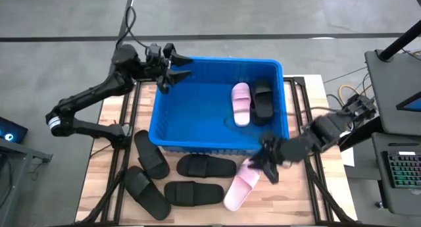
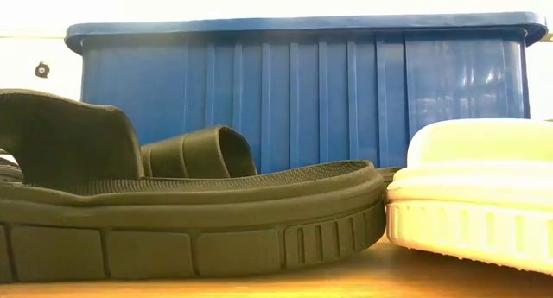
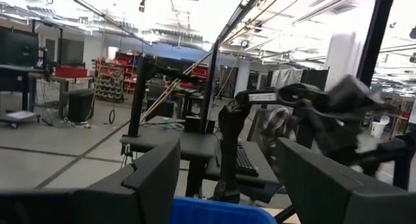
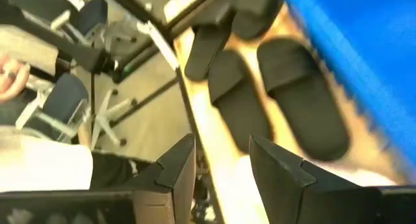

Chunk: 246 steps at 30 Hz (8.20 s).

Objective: Pick and place slides into bin
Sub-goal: Put the pink slide into the blue container

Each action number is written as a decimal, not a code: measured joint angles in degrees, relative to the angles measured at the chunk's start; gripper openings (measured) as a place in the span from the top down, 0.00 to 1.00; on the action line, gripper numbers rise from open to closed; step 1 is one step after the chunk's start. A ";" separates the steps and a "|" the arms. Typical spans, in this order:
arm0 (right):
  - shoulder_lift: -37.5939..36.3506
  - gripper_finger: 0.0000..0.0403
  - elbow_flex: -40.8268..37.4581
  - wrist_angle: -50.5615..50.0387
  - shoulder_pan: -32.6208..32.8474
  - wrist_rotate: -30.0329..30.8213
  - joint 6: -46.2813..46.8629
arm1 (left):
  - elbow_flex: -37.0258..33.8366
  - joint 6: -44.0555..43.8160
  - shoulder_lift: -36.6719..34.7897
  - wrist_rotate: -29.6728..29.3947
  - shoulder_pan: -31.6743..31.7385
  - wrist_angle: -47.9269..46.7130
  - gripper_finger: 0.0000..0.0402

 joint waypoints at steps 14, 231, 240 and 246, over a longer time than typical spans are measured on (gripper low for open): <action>16.20 0.51 -0.09 -19.70 6.33 -5.36 17.54 | -0.01 -11.87 3.34 0.06 -0.11 3.71 0.41; 19.08 0.98 -23.81 26.25 -55.46 17.88 -85.89 | -0.49 0.63 -1.07 1.43 13.51 2.26 0.41; 19.17 0.98 -23.45 25.54 -52.90 18.44 -83.14 | -0.49 0.64 -1.07 1.43 13.51 2.18 0.41; 19.17 0.98 -25.01 26.18 -53.23 22.35 -82.14 | -0.49 0.66 -1.05 1.43 13.53 2.18 0.41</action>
